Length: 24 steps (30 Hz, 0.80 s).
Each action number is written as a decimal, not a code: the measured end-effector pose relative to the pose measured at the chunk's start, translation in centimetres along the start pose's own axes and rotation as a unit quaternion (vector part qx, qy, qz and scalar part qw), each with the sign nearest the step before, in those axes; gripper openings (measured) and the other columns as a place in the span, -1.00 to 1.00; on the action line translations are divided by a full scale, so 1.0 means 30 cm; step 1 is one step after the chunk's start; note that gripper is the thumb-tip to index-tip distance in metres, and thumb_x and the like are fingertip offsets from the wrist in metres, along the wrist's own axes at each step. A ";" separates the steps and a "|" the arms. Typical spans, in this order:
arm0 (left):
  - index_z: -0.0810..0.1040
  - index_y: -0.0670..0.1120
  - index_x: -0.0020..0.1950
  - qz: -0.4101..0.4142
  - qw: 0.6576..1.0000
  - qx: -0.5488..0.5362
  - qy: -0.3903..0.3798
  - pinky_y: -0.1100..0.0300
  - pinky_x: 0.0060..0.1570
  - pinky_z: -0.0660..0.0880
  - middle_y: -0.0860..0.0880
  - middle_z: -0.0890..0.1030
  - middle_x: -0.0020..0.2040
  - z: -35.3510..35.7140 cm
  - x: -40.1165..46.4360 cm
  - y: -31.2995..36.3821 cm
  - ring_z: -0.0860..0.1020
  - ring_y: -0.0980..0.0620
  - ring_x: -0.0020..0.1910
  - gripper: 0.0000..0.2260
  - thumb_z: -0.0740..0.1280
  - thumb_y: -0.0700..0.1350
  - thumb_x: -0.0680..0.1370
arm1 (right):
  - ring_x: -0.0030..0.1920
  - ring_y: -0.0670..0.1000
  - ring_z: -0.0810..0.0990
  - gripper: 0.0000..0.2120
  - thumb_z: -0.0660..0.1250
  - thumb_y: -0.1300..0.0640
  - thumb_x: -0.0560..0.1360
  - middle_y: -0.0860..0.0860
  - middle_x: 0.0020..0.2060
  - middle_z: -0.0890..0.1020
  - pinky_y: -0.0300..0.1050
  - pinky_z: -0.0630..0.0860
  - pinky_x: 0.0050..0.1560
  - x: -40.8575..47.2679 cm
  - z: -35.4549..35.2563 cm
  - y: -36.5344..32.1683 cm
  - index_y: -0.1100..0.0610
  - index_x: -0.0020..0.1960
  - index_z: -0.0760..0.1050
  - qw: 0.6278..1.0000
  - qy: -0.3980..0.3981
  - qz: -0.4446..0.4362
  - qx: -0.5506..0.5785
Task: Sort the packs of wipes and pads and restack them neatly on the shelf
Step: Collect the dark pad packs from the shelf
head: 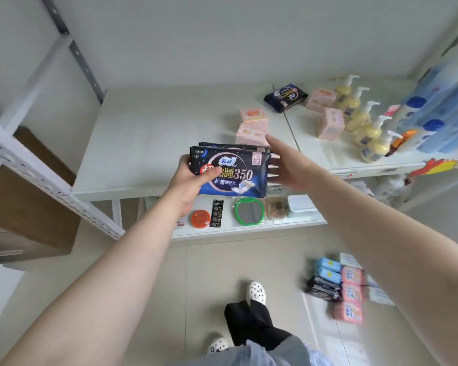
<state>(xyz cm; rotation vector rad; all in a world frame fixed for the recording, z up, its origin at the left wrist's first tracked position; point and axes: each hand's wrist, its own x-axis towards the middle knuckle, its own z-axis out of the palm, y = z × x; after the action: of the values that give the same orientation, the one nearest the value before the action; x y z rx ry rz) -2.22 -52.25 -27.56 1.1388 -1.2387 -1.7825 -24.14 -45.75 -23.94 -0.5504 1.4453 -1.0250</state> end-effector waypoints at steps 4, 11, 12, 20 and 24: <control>0.34 -0.07 0.26 0.005 0.999 0.033 -0.036 0.12 0.05 0.55 -0.04 0.60 0.07 0.074 -0.082 -0.053 0.60 0.01 0.01 -0.46 0.49 -0.33 0.38 | 0.05 0.22 0.66 -0.36 0.19 -0.40 0.44 0.15 0.15 0.62 0.14 0.62 -0.11 -0.166 -0.047 0.159 0.06 0.28 0.49 0.994 -0.034 0.091 0.041; 0.40 -0.08 0.22 0.006 0.976 0.134 -0.169 0.14 0.10 0.54 -0.01 0.62 0.08 0.347 -0.225 -0.156 0.60 0.02 0.04 -0.50 0.51 -0.29 0.37 | -0.03 0.14 0.68 -0.67 0.39 0.01 0.50 0.11 0.19 0.58 0.07 0.67 -0.18 -0.420 -0.266 0.331 0.03 0.23 0.48 0.992 0.028 0.062 0.109; 0.39 -0.06 0.21 0.007 0.971 0.148 -0.189 0.16 0.12 0.53 0.01 0.61 0.08 0.404 -0.246 -0.178 0.59 0.05 0.04 -0.53 0.49 -0.28 0.40 | -0.03 0.14 0.67 -0.74 0.40 0.07 0.50 0.10 0.16 0.60 0.09 0.67 -0.16 -0.455 -0.314 0.363 0.02 0.17 0.49 0.990 0.051 0.047 0.122; 0.40 0.01 0.35 -0.156 0.893 0.289 -0.307 0.09 -0.07 0.58 0.08 0.62 0.16 0.901 -0.489 -0.498 0.60 0.05 0.08 -0.48 0.49 -0.04 0.43 | -0.03 0.11 0.68 -0.62 0.45 0.16 0.47 0.04 0.09 0.66 0.13 0.65 -0.06 -0.816 -0.781 0.726 0.03 0.25 0.45 0.980 0.154 0.017 0.121; 0.26 -0.09 0.40 -0.132 0.915 0.246 -0.292 0.21 -0.21 0.59 0.02 0.59 0.14 1.110 -0.665 -0.680 0.59 0.10 0.00 -0.38 0.48 -0.24 0.43 | 0.08 0.11 0.67 -0.47 0.49 0.03 0.43 0.11 0.21 0.61 0.11 0.64 -0.02 -0.950 -0.967 0.921 0.10 0.32 0.40 0.966 0.198 0.048 0.161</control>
<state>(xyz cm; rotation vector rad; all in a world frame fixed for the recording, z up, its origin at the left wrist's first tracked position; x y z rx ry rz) -26.05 -16.38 -35.84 1.1059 -2.0610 -2.1774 -40.65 -0.76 -34.91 -0.0365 1.5876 -1.3119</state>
